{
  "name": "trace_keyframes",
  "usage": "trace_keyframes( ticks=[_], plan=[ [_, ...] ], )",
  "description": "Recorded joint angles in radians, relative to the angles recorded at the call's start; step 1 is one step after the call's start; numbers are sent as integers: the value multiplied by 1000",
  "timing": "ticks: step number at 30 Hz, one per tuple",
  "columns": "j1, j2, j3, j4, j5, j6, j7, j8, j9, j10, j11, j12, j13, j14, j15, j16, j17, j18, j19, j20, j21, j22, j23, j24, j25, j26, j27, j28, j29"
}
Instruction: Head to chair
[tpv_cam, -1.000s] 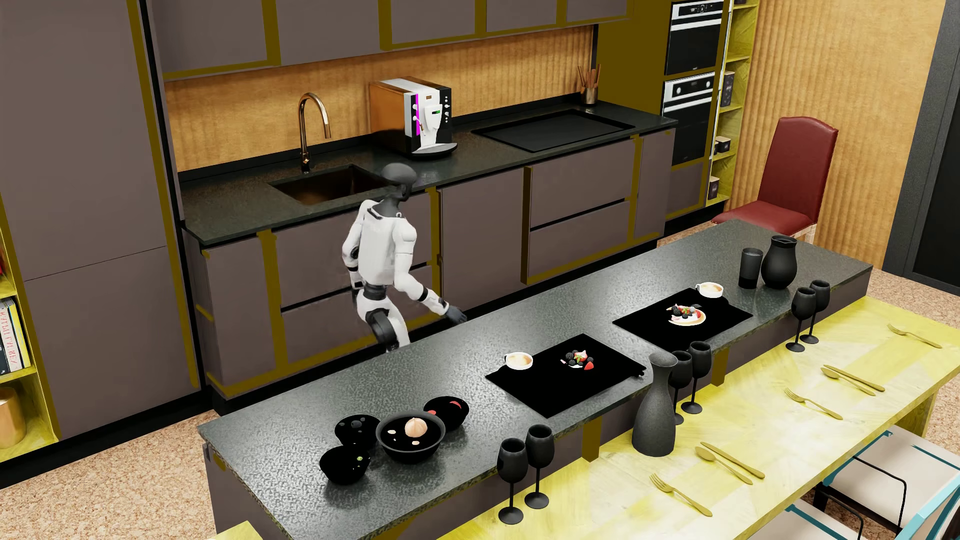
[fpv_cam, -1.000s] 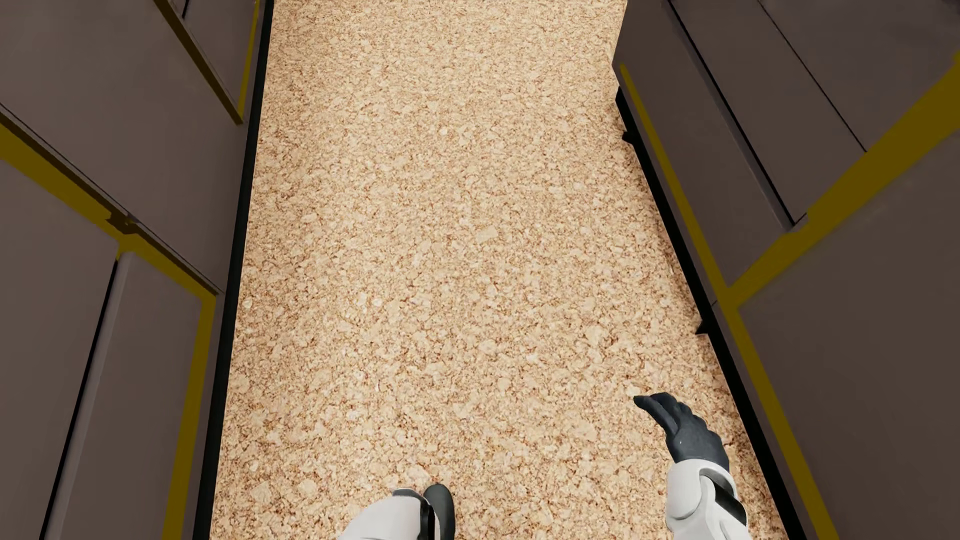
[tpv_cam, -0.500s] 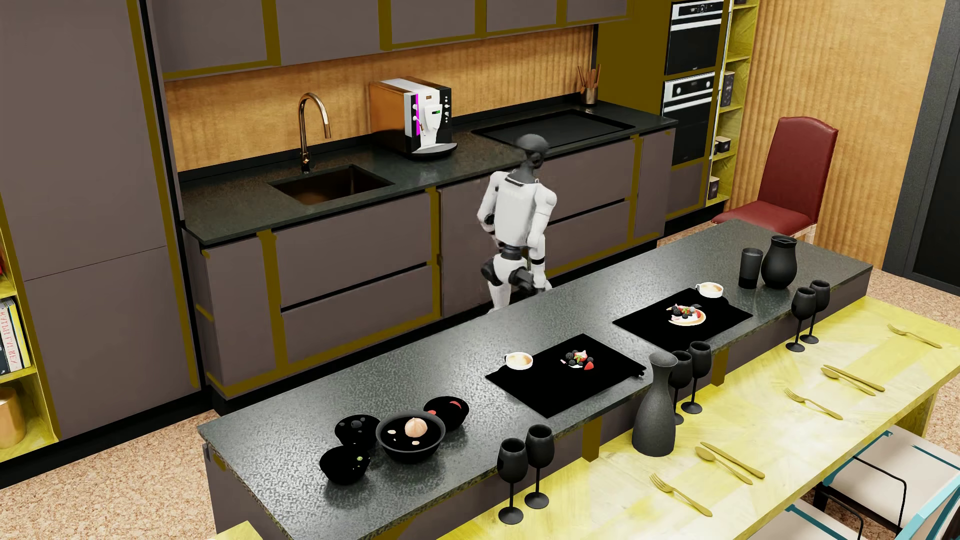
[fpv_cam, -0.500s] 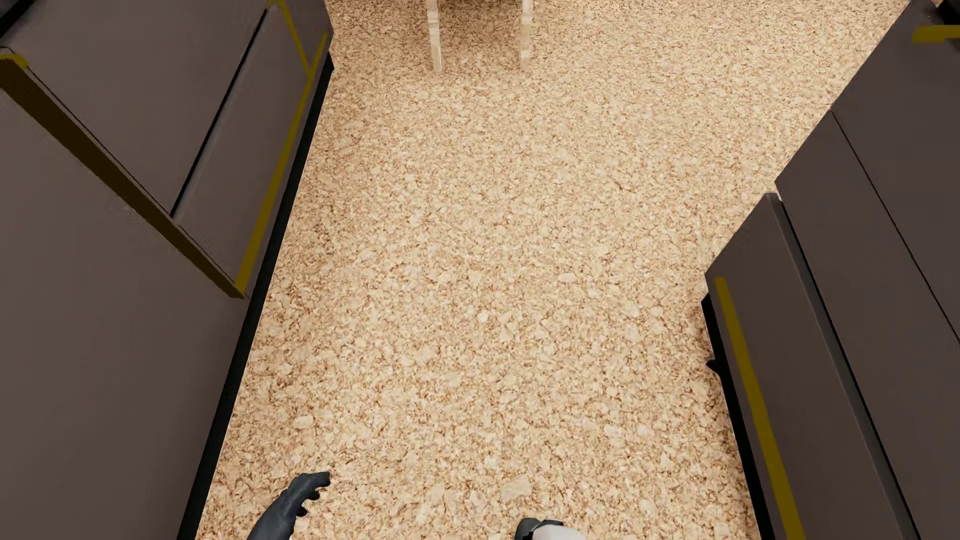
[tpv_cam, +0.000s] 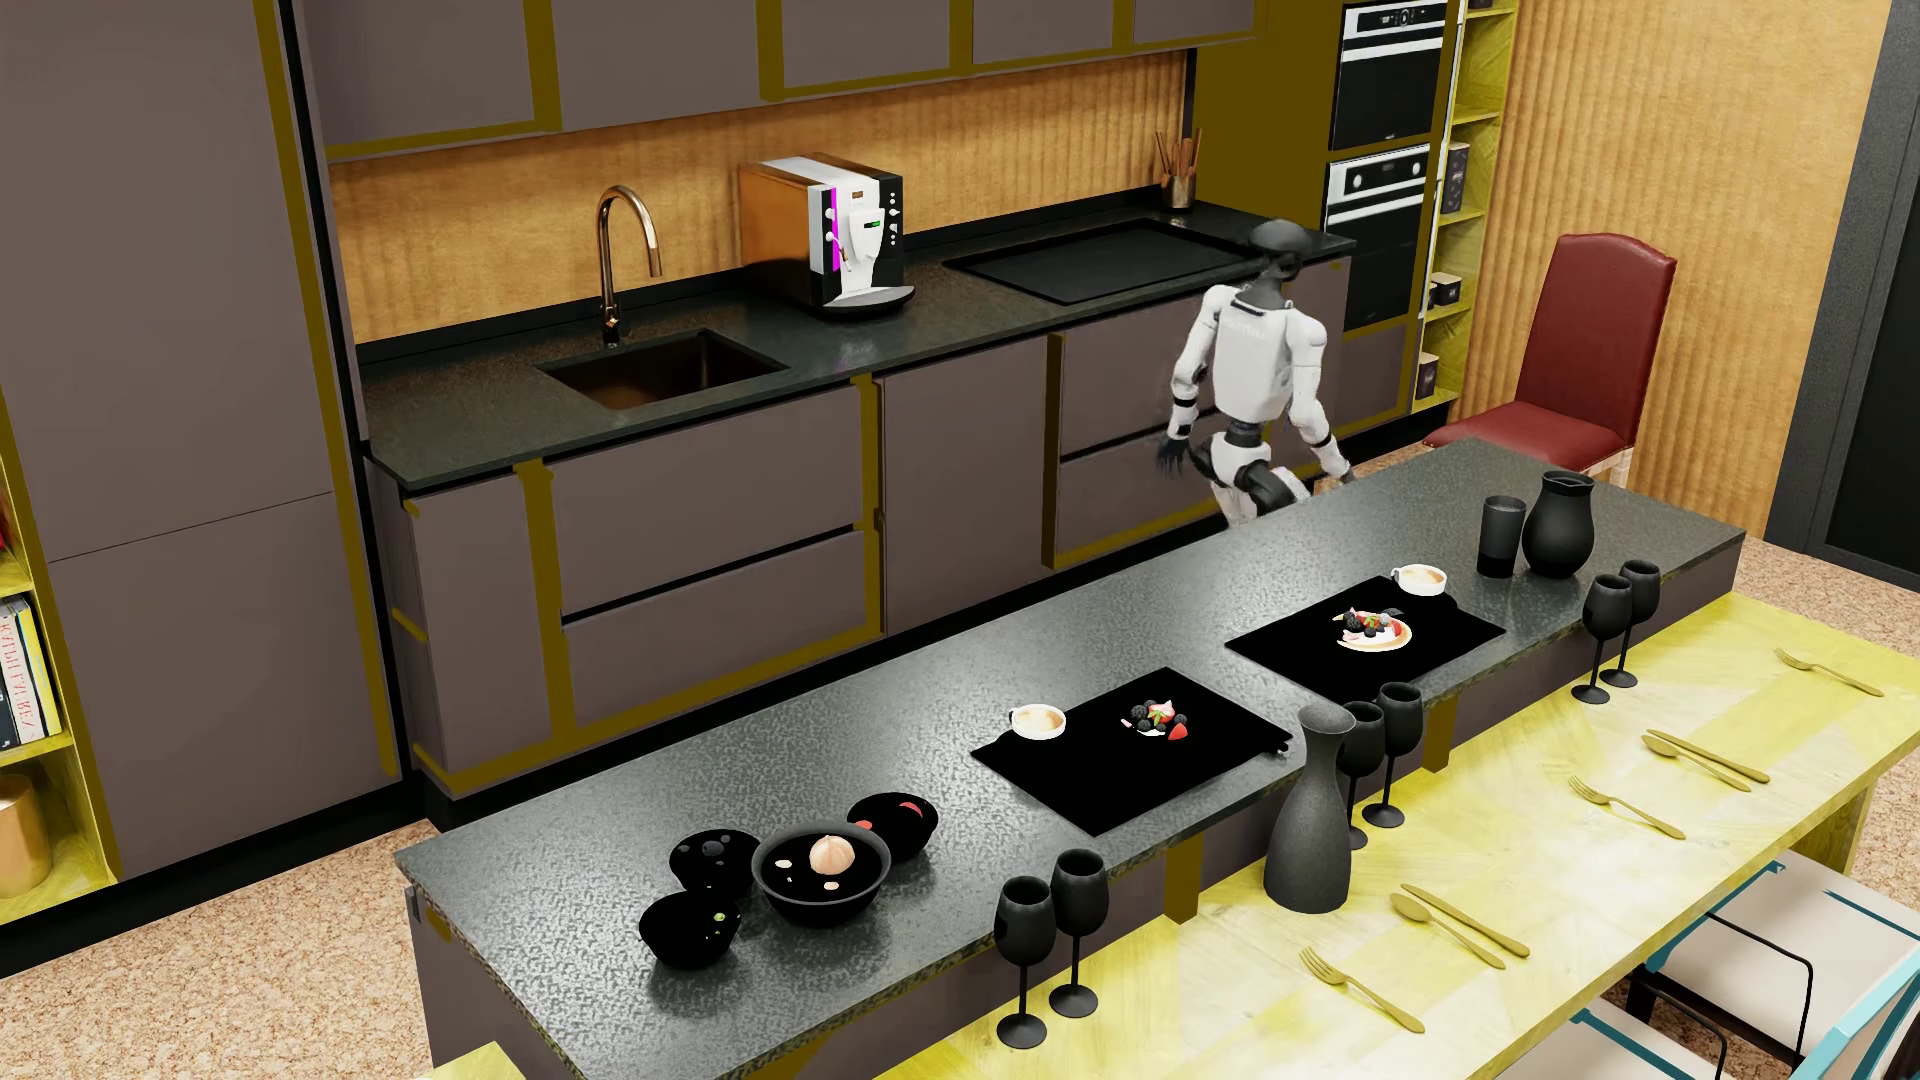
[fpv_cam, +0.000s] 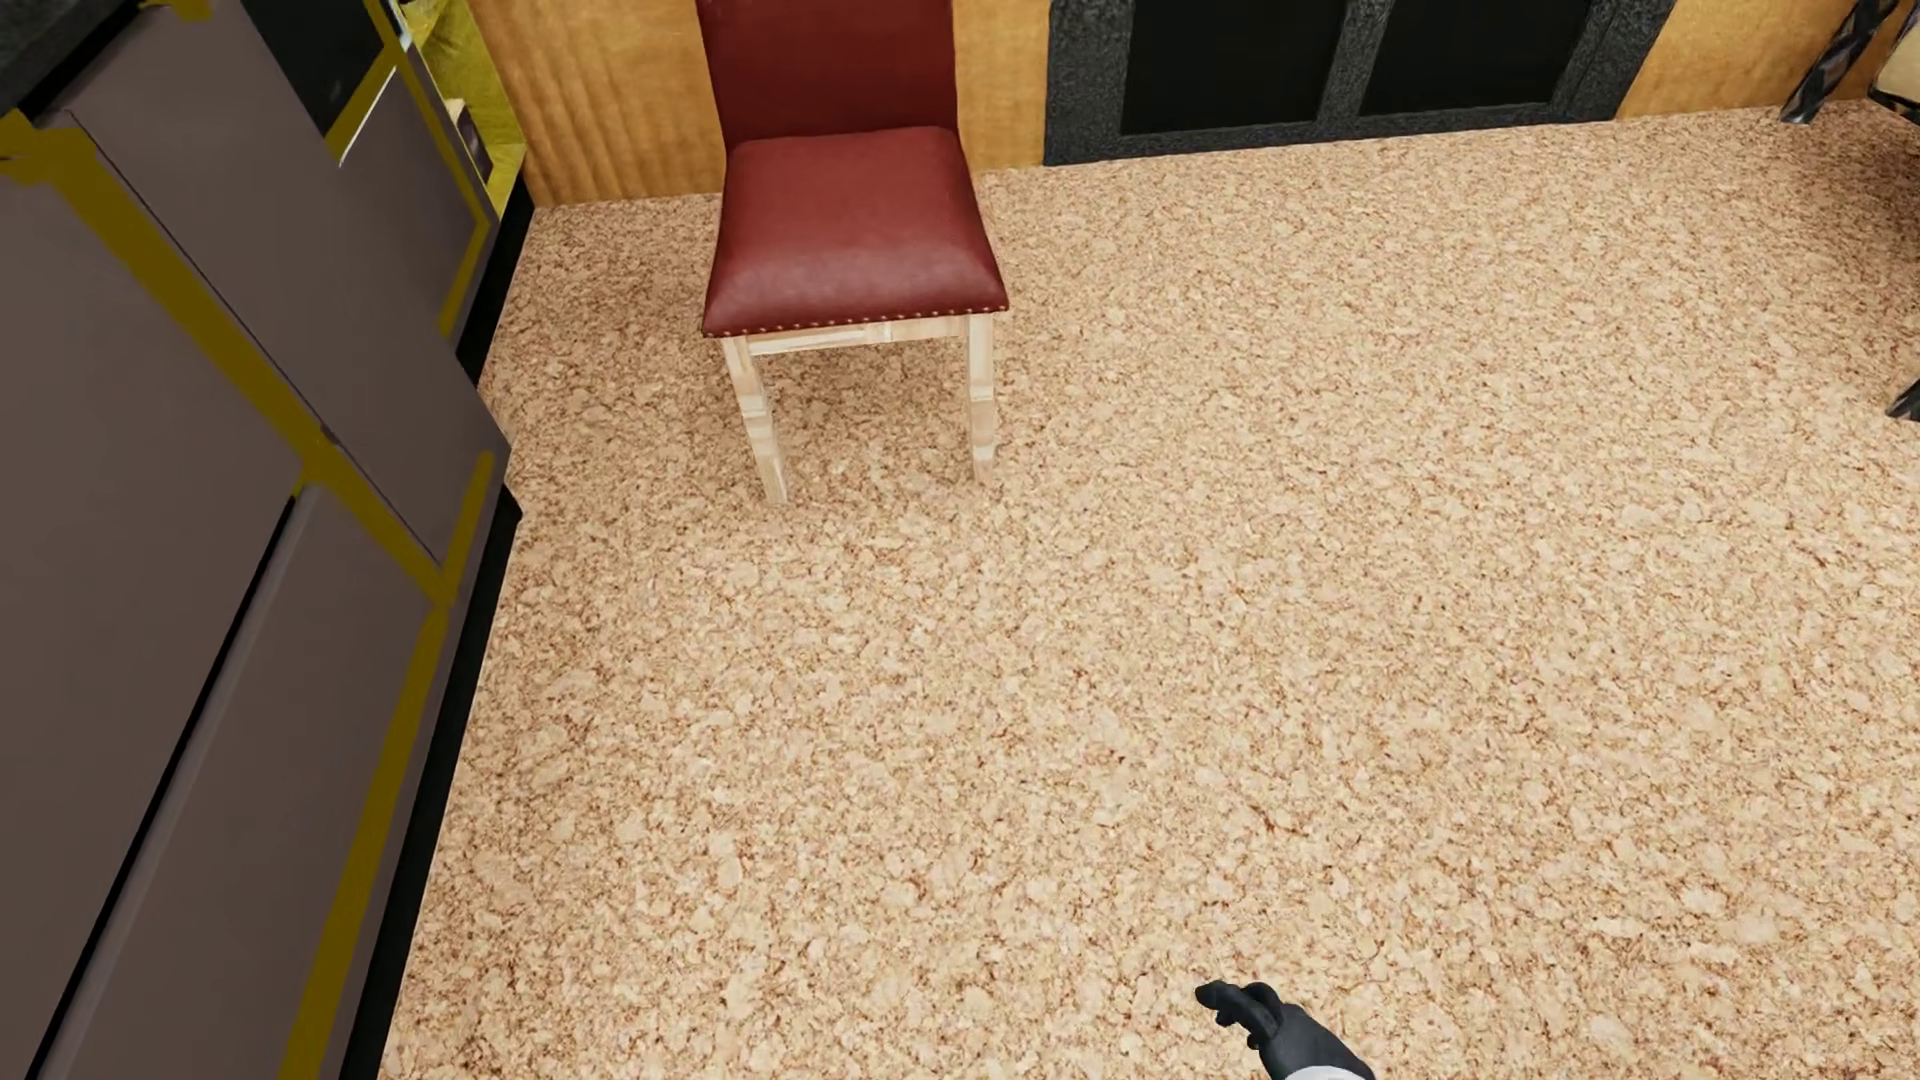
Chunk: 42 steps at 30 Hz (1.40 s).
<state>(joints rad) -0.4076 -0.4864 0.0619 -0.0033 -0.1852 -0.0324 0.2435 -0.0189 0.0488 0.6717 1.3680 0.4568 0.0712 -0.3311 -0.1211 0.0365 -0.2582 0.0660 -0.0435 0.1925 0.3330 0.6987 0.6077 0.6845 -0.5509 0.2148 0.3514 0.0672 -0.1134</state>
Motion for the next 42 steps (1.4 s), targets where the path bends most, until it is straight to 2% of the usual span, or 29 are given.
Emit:
trace_keyframes(
  ticks=[2,3,4,5,6,7,8,9,10,11,12,14,15,16,17,18,20,22,23,25,26,27,29,31,33,34,38,40,42],
  plan=[
    [149,-137,-30,-26,55,7,-16,-75,-17,-8,-341,-89,100,-86,-66,11,-39,-6,-28,-82,84,-124,70,11,-85,-109,10,34,183],
    [215,-171,-43,-26,82,13,-14,-88,-28,21,-584,-124,173,-167,-52,37,-55,-8,3,-130,94,-186,48,-19,-127,-176,5,21,234],
    [280,-183,-55,-21,97,17,-11,-82,-39,60,-850,-162,272,-258,-13,73,-67,-17,33,-191,59,-255,-12,-61,-153,-231,-11,-2,250],
    [336,-182,-63,-17,78,16,-27,-98,-50,128,-1044,-199,396,-332,-2,120,-52,-29,55,-262,-25,-333,-96,-106,-145,-273,-30,-28,247],
    [375,-221,-70,6,62,16,-53,-118,-53,229,-1010,-233,498,-383,162,178,0,-43,-45,-313,-113,-429,-168,-148,-103,-301,-45,-46,241],
    [383,-275,-75,44,46,25,-80,-140,-46,386,-819,-247,527,-345,329,219,48,-43,-62,-316,-159,-520,-179,-181,-71,-318,-36,-28,230],
    [364,-323,-77,75,55,45,-94,-141,-34,551,-616,-230,464,-171,238,202,54,-44,-56,-266,-139,-568,-109,-204,-105,-321,7,53,214],
    [332,-329,-76,119,77,65,-64,-128,-22,696,-491,-204,335,36,140,128,35,-111,-37,-199,-68,-553,14,-215,-203,-299,63,191,223],
    [275,-304,-68,179,103,83,-32,-116,-15,805,-454,-199,204,160,80,57,34,-117,-26,-162,-16,-487,115,-213,-300,-256,88,322,245],
    [198,-260,-58,203,125,98,-20,-107,-12,871,-478,-233,82,123,53,37,64,-104,-11,-179,-36,-391,144,-206,-319,-213,91,355,235],
    [107,-209,-51,210,143,110,-23,-100,-11,887,-531,-270,-3,69,49,66,112,-78,5,-238,-123,-289,100,-167,-251,-191,63,274,162],
    [-21,-97,-44,300,161,122,13,-90,-14,752,-674,-313,-110,-70,60,146,170,3,36,-361,-222,-119,-10,-20,-51,-156,-100,41,-8],
    [-72,-46,-37,283,160,124,-31,-87,-17,617,-739,-331,-158,-87,65,159,152,-2,48,-377,-187,-62,-62,12,-22,-122,-158,-34,-47],
    [-96,-5,-28,230,155,121,-126,-81,-21,425,-787,-344,-206,-77,63,165,114,-95,61,-375,-134,-30,-124,16,-42,-92,-191,-74,-59],
    [-82,29,-17,168,147,116,-255,-66,-26,176,-831,-347,-252,3,59,172,74,-142,75,-372,-90,-19,-193,17,-75,-77,-212,-94,-56],
    [-34,48,-5,129,145,111,-377,-45,-31,12,-866,-336,-298,31,56,186,48,-235,88,-363,-58,-24,-256,25,-87,-71,-232,-99,-51],
    [-7,43,4,153,159,108,-308,1,-34,-27,-895,-294,-380,-5,64,182,25,-189,109,-292,-23,-42,-327,11,-40,-49,-262,-50,-46],
    [1,13,14,136,145,90,-252,46,-32,-82,-903,-279,-390,14,85,123,-3,-149,138,-207,-27,-11,-340,-52,18,-8,-234,18,-40],
    [18,1,16,126,137,78,-225,68,-31,-134,-917,-278,-378,28,99,100,-15,-139,156,-191,-24,7,-330,-66,22,8,-201,23,-32],
    [48,-14,13,115,118,49,-170,80,-31,-219,-940,-269,-351,49,93,81,-28,-134,202,-207,19,23,-256,-48,-25,6,-122,-11,-5],
    [55,-25,10,111,92,36,-156,36,-31,-238,-909,-267,-327,52,48,79,-31,-136,206,-218,50,27,-193,-38,-64,-1,-78,-28,27],
    [57,-30,6,104,61,24,-154,-16,-31,-250,-837,-269,-294,52,-16,79,-32,-139,157,-225,83,32,-123,-32,-108,-3,-36,-40,77],
    [62,-6,0,82,-3,9,-164,-103,-35,-273,-704,-278,-203,50,-42,81,-21,-159,121,-231,119,26,5,-21,-150,-7,14,-52,160],
    [64,89,-6,61,-28,-4,-189,-164,-44,-291,-800,-285,-82,40,-108,72,18,-181,120,-204,70,0,109,-31,-76,-12,30,-36,176],
    [72,184,-11,47,-27,-12,-226,-222,-53,-297,-933,-268,18,44,-122,67,71,-161,118,-156,11,-12,209,-63,9,-36,67,7,161],
    [77,216,-14,46,-20,-12,-235,-234,-56,-295,-979,-263,48,43,-111,59,98,-153,118,-128,16,-3,263,-75,23,-41,86,26,148],
    [102,246,-26,51,-10,-2,-228,-231,-61,-300,-1014,-250,92,48,-104,4,121,-135,119,-38,76,59,352,-90,36,-16,78,27,232],
    [115,246,-36,51,-12,2,-220,-223,-60,-304,-997,-253,92,48,-114,-4,110,-129,120,-49,46,106,320,-55,54,-3,62,-8,193],
    [132,255,-46,51,-12,5,-210,-215,-62,-310,-998,-268,72,48,-116,-11,97,-125,121,-76,63,142,279,-11,12,20,38,-49,133]
  ],
)
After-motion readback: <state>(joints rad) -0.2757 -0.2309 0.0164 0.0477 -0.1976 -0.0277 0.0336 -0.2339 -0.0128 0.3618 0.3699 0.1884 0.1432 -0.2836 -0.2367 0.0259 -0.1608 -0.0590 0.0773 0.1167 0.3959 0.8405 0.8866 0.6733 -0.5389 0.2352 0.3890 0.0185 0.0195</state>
